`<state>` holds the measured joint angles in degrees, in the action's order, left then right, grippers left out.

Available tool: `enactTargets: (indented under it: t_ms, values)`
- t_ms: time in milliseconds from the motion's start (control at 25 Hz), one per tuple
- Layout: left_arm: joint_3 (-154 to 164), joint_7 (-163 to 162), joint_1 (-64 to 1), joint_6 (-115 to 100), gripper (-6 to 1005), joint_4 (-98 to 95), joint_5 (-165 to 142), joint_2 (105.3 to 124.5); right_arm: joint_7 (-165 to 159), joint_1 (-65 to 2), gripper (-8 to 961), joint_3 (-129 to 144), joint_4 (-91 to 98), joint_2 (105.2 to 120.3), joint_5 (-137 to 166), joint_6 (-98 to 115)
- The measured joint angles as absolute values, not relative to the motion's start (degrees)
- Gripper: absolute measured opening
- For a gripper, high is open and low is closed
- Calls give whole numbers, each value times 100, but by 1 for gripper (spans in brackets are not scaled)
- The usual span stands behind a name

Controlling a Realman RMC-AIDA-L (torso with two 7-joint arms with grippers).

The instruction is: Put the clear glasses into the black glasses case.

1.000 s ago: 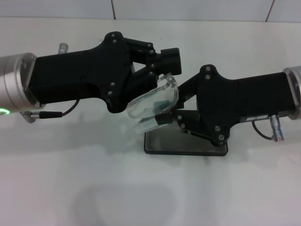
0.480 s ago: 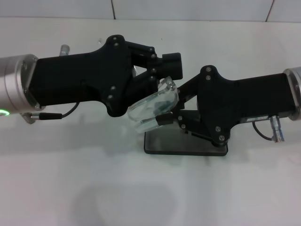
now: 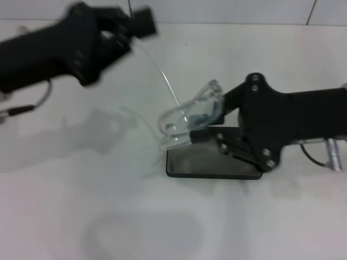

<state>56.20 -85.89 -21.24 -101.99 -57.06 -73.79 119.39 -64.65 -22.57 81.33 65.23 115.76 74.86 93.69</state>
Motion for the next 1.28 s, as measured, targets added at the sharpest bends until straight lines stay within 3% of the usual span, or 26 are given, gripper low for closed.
enactTargets:
  t_ms: [440, 880, 1280]
  values:
    - [4723, -8575, -2164, -10152, 69, -5092, -7227, 11946, -5076, -2027, 76, 8049, 6241, 11576, 6791, 10522]
    - [5906, -8610, -2799, -10194, 69, -4809, -7551, 11929, -4907, -2506, 75, 8065, 5788, 11599, 6777, 10471]
    - [5974, -8638, -2925, -10513, 70, -4850, -7531, 11829, -4838, -2676, 74, 7875, 5339, 11585, 6778, 10361]
